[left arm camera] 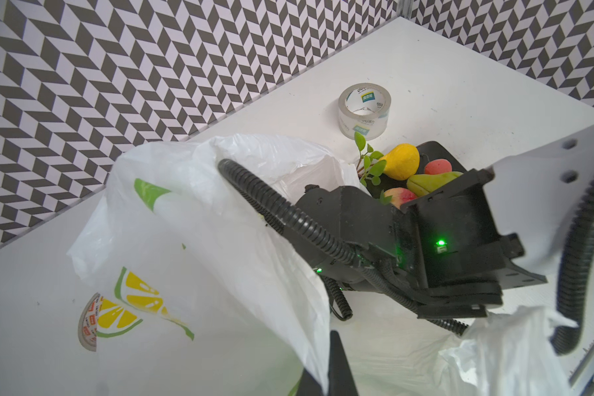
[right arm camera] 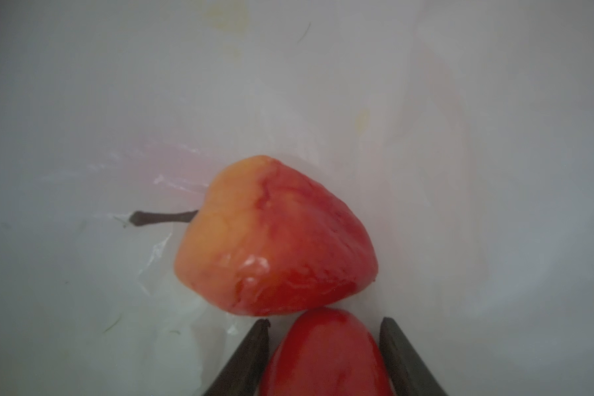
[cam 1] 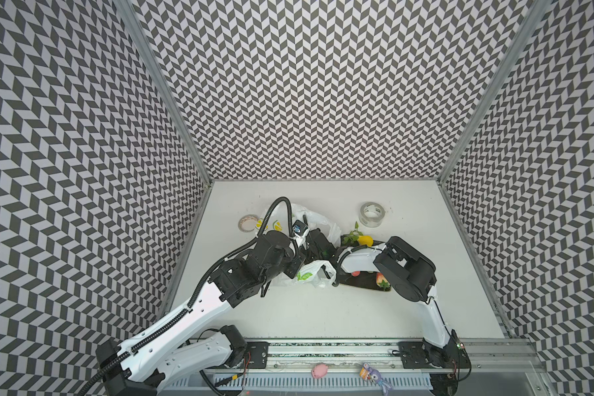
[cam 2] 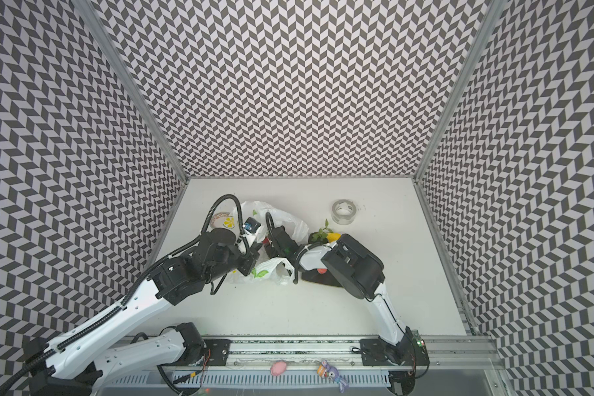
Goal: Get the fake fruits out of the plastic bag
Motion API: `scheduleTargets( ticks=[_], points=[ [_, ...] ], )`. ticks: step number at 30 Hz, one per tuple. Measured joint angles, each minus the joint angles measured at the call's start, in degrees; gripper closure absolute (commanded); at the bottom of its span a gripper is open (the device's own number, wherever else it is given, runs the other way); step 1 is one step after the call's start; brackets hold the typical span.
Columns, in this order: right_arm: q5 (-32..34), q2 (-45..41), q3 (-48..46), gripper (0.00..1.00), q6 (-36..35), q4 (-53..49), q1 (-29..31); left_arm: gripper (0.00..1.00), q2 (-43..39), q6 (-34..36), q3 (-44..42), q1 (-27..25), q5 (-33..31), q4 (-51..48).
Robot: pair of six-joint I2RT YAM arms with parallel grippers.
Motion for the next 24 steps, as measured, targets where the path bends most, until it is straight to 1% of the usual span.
scheduleTargets(
  ticks=[5,9,15,24],
  points=[
    [-2.78,-6.40,-6.40,0.79,0.07,0.44,0.17,1.00,-0.22,-2.43,-0.76,0.09,-1.46,1.22],
    [-5.29,-13.79,-11.82,0.82,0.09,2.69,0.70,1.00,-0.66,-3.32,-1.66,0.09,-1.97,2.32],
    [-8.55,-23.08,-18.86,0.86,-0.07,7.23,1.27,1.00,-2.25,-2.62,-3.67,0.09,-2.49,3.58],
    [-11.23,-35.65,-29.86,0.88,-2.32,9.09,1.27,1.00,-5.14,0.00,-8.81,0.09,-2.45,7.04]
  ],
)
